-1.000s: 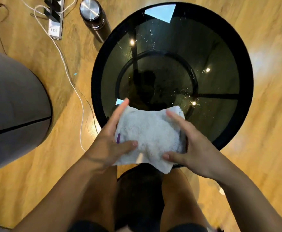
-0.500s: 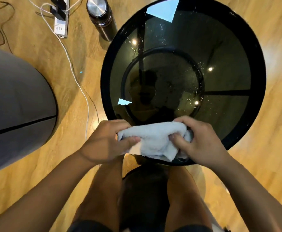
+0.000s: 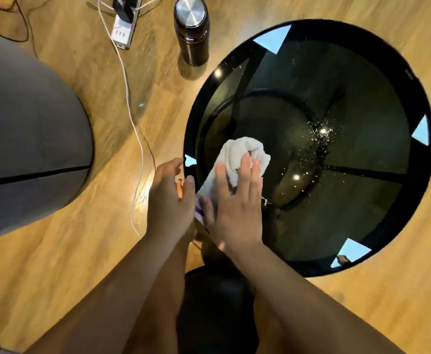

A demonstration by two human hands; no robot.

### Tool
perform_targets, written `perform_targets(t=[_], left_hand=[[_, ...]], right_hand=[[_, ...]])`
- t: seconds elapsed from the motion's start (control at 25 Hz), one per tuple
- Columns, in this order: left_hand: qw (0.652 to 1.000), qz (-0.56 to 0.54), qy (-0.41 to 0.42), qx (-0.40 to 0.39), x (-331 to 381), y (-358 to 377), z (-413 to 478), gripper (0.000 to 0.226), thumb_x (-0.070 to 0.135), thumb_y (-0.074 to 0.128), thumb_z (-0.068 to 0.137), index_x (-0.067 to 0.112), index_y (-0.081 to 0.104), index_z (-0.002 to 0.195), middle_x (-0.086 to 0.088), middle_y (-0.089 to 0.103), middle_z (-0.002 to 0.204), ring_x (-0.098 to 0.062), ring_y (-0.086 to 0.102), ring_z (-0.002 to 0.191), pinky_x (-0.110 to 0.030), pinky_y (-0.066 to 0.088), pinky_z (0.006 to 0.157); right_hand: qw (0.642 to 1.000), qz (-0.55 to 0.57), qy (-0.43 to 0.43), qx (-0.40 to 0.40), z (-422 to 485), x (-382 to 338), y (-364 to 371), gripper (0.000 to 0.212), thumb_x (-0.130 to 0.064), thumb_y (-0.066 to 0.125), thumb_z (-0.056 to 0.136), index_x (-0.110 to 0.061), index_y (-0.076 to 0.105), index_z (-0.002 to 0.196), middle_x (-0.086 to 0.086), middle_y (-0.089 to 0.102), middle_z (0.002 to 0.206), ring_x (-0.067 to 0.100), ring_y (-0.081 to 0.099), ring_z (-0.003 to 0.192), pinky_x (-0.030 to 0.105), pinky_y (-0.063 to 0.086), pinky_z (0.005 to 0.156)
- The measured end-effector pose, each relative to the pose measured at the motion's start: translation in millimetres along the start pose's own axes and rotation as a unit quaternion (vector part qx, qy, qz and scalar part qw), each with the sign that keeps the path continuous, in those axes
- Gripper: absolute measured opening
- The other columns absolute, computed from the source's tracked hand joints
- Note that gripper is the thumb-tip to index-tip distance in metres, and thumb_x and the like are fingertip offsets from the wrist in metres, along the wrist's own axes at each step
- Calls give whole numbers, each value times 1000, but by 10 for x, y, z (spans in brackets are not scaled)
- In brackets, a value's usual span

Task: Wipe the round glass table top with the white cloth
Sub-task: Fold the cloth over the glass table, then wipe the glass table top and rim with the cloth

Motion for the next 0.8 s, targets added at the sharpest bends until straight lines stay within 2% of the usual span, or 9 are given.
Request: perform_targets(t=[0.12,0.24,0.32,0.44,0.52,0.6,0.64,0.72,0.8], left_hand=[[1000,8,-3,-22,80,137,296,45,15,45,101,15,41,146,-3,47,149,-19,43,136,-37,38,111],[999,21,21,-14,67,147,447,52,5,49,98,15,40,148,-2,48,149,-19,44,136,-33,35,113],[1000,17,17,-18,-8,110,474,54,2,52,96,19,42,147,1,51,147,-17,48,132,-21,36,110],[1000,-7,13,-26,-34,57,496,55,1,57,94,26,48,142,2,57,140,8,55,113,6,32,89],[997,-61,-24,-35,-93,50,521,56,-2,59,92,32,54,137,1,63,130,24,56,85,5,40,69],[991,-108,-64,-36,-138,25,551,51,2,58,93,37,59,131,7,68,111,10,59,59,-4,42,51],[990,-119,-69,-34,-131,0,579,45,6,56,95,37,62,127,13,69,102,3,58,56,-9,45,51],[985,-154,-67,-30,-114,-36,670,36,10,52,96,31,69,120,17,71,100,-8,67,79,-26,59,74],[980,-176,-81,-42,-107,-45,727,33,10,50,97,28,72,114,9,74,108,-14,69,99,-37,57,90]], right_hand=[[991,-60,-120,17,313,-9,40,59,-41,47,97,-14,38,149,29,22,158,49,15,146,63,21,115],[972,-114,-195,66,710,159,-190,64,-40,48,91,-17,35,150,28,28,156,46,25,145,67,21,114],[971,-128,-175,97,1129,345,-447,62,-40,46,95,-22,31,152,27,28,156,43,27,144,65,18,115],[983,-88,-34,156,1845,712,-933,56,-39,43,98,-30,27,152,23,25,158,42,26,144,58,22,117],[982,8,52,181,2117,825,-1123,54,-38,44,96,-32,33,149,20,25,159,41,27,144,49,33,115],[977,34,80,194,2079,655,-1098,56,-40,46,90,-30,42,146,19,31,155,39,33,141,44,37,112],[979,29,62,192,1938,482,-1004,58,-40,47,86,-27,47,143,19,37,151,38,37,136,43,38,110],[986,40,-43,157,1440,26,-708,58,-37,52,78,-18,59,132,21,48,138,36,44,124,42,39,104],[980,35,-178,82,813,-319,-313,51,-32,62,75,-14,65,122,23,53,133,40,47,122,47,38,102]])
Point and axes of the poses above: each hand's wrist, its own z-axis towards the middle knuckle, its own y-axis out of the palm, x = y × z, the point moved 8 cm from there along z, towards the middle knuckle
